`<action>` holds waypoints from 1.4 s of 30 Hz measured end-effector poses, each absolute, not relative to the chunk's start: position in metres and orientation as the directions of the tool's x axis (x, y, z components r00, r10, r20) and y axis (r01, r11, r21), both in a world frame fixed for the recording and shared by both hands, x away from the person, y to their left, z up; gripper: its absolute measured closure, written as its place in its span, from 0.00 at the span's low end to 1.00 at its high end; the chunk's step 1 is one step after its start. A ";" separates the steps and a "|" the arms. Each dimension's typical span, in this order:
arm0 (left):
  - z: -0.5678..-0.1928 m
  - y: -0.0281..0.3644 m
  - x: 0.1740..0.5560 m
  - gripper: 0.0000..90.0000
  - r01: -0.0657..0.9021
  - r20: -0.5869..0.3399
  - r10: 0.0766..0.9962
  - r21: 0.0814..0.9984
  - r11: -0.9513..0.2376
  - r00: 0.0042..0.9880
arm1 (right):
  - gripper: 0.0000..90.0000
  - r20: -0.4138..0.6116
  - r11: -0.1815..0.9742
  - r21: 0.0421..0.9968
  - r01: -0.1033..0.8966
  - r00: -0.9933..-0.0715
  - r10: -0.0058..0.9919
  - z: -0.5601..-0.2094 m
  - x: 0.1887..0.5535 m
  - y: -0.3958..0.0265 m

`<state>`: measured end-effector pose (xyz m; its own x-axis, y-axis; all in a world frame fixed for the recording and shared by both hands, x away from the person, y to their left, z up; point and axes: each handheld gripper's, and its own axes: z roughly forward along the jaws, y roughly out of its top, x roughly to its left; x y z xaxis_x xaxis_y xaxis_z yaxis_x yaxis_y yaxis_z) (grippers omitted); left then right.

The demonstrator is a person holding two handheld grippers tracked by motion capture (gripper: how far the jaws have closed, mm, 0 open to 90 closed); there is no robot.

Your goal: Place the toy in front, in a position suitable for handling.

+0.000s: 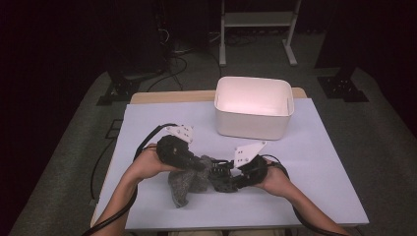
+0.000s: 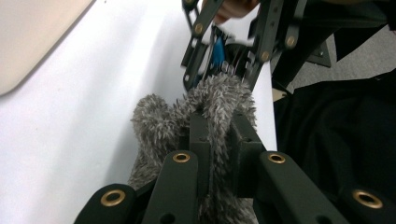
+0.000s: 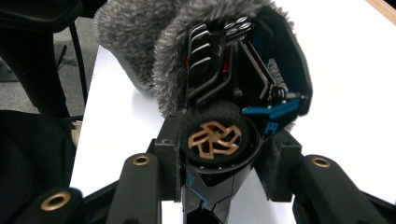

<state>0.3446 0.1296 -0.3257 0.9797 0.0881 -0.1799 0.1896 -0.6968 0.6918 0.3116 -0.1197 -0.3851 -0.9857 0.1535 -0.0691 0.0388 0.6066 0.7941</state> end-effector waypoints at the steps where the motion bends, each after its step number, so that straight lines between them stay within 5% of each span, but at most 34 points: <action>1: -0.324 0.128 0.344 0.91 0.183 -0.173 0.085 0.693 -0.697 0.981 | 0.63 -0.074 0.608 0.793 0.034 -0.986 0.151 -0.385 0.311 -0.118; 16: -0.301 0.084 0.336 0.91 0.080 -0.112 0.010 0.639 -0.765 0.994 | 0.63 -0.103 0.617 0.787 0.008 -0.984 0.144 -0.385 0.306 -0.108; 29: -0.320 0.113 0.343 0.90 0.160 -0.153 0.079 0.644 -0.748 0.985 | 0.63 -0.074 0.608 0.793 0.044 -0.983 0.167 -0.384 0.308 -0.125; 42: -0.302 0.110 0.339 0.90 0.118 -0.123 0.048 0.655 -0.746 0.991 | 0.63 -0.060 0.596 0.802 0.032 -0.989 0.133 -0.383 0.314 -0.099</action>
